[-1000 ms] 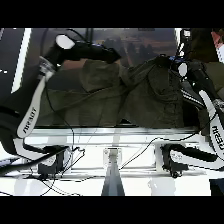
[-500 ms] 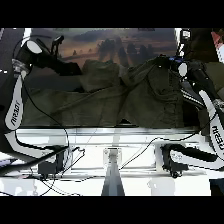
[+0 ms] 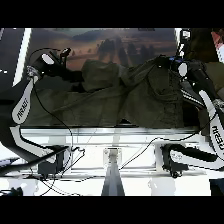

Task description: Fold the clothes and pants, and hang the long-sleeved shirts on hangers.

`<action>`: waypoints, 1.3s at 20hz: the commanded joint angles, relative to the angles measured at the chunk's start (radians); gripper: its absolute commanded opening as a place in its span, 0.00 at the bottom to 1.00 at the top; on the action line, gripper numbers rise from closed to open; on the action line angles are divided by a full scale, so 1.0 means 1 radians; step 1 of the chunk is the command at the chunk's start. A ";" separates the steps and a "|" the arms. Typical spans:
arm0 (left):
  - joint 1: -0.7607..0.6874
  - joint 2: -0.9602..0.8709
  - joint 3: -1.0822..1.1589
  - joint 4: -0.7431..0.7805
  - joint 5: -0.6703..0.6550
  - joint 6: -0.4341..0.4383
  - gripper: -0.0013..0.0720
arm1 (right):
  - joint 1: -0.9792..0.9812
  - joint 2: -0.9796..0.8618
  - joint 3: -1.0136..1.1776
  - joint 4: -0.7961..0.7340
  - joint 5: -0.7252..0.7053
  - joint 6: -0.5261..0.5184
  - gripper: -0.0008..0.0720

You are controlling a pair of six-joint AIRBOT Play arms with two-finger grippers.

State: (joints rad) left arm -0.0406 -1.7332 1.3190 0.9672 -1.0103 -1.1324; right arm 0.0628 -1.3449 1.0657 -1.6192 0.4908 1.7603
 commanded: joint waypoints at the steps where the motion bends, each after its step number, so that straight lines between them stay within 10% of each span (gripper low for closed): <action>1: 0.014 -0.008 0.049 0.001 0.062 0.010 0.04 | 0.000 0.000 0.001 -0.001 -0.001 0.000 0.78; 15: 0.249 0.399 0.310 0.413 -0.003 0.040 0.04 | 0.000 0.000 0.001 0.000 0.000 0.000 0.78; 26: 0.292 0.347 0.307 0.767 0.000 -0.019 0.04 | -0.138 0.000 0.006 -0.014 0.203 0.000 0.78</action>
State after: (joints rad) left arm 0.2451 -1.3720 1.6257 1.6024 -1.0142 -1.1027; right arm -0.0029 -1.3449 1.0676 -1.6299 0.5892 1.7603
